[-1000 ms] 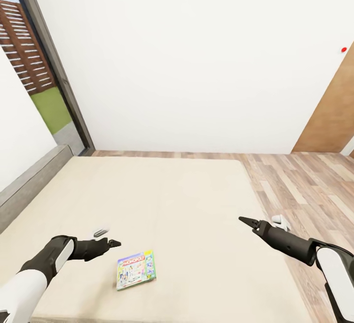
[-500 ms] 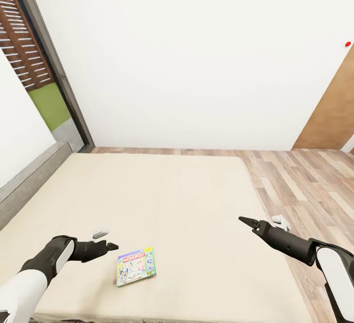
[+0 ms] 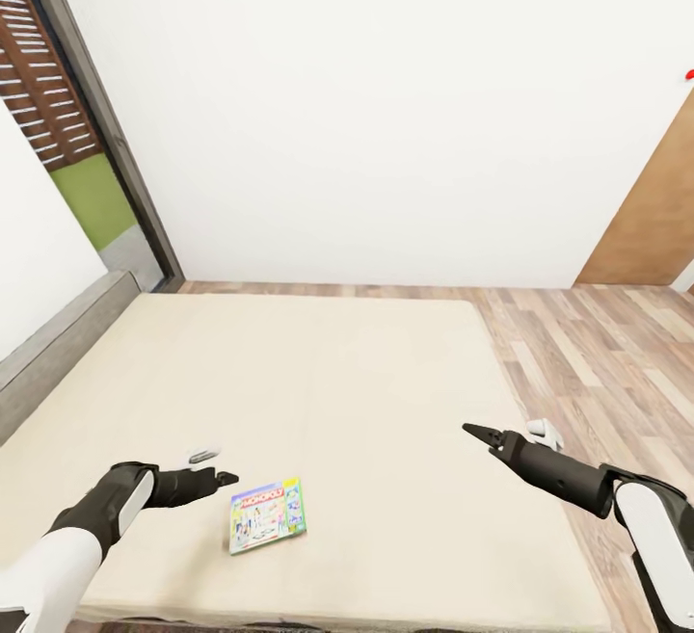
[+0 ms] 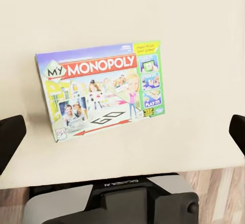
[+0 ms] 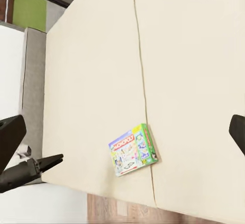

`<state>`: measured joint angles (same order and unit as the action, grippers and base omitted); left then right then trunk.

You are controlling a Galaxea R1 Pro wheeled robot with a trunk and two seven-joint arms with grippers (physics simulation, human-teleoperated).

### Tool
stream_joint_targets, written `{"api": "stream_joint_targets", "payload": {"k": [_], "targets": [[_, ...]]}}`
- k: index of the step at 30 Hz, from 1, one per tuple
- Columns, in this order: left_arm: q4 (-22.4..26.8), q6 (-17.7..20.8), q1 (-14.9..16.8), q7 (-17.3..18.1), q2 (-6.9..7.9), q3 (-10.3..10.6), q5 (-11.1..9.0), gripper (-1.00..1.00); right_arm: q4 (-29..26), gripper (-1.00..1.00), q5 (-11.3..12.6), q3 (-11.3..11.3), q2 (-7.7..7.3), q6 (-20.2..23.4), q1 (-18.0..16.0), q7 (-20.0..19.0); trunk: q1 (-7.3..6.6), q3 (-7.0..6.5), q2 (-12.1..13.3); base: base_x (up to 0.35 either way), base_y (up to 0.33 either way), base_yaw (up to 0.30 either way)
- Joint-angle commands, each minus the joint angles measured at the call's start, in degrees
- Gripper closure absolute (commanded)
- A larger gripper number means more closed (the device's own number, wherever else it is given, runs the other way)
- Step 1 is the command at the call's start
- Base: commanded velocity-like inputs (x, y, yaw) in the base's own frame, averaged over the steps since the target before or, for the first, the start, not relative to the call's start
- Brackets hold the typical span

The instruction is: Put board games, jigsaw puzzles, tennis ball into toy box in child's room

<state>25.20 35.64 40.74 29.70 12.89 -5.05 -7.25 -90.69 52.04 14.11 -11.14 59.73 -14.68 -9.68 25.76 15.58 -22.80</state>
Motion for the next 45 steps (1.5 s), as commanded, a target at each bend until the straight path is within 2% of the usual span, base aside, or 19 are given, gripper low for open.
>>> {"api": "stream_joint_targets", "payload": {"k": [1,7,10,15,20,45], "targets": [[0.02,0.37,0.04,0.02,-0.24,-0.18,-0.31,-1.00,-0.01,-1.00,-0.59,-0.15,0.06,0.27,-0.22,-0.59,0.03,0.20,-0.12,0.000,0.000,0.000],[0.02,0.09,0.04,0.08,-1.16,-0.02,-0.30,-1.00,-0.01,-1.00,-0.54,-1.33,0.29,0.27,-1.53,-1.71,0.03,0.77,-0.12,0.000,0.000,0.000],[0.02,0.06,0.04,0.09,-1.29,-0.03,-0.30,-1.00,-0.04,-1.00,-0.62,-1.46,-0.14,0.27,-1.75,-4.74,0.03,1.05,-0.12,0.000,0.000,0.000],[0.02,0.04,0.04,0.10,-1.37,-0.05,-0.30,-1.00,-0.09,-1.00,-0.69,-0.47,-1.60,0.27,-1.56,-15.56,0.03,1.52,-0.12,0.000,0.000,0.000],[0.02,0.04,0.04,0.15,-1.33,-0.11,-0.35,-1.00,-0.10,-1.00,-0.70,-0.27,-1.97,0.27,-1.17,-19.13,0.03,1.99,-0.12,0.000,0.000,0.000],[1.15,0.06,0.04,1.09,-0.63,-0.49,-0.64,-1.00,-0.10,-1.00,-1.05,-0.13,-2.02,0.27,-0.96,-19.84,0.03,4.35,-0.12,0.000,0.000,0.000]]}}
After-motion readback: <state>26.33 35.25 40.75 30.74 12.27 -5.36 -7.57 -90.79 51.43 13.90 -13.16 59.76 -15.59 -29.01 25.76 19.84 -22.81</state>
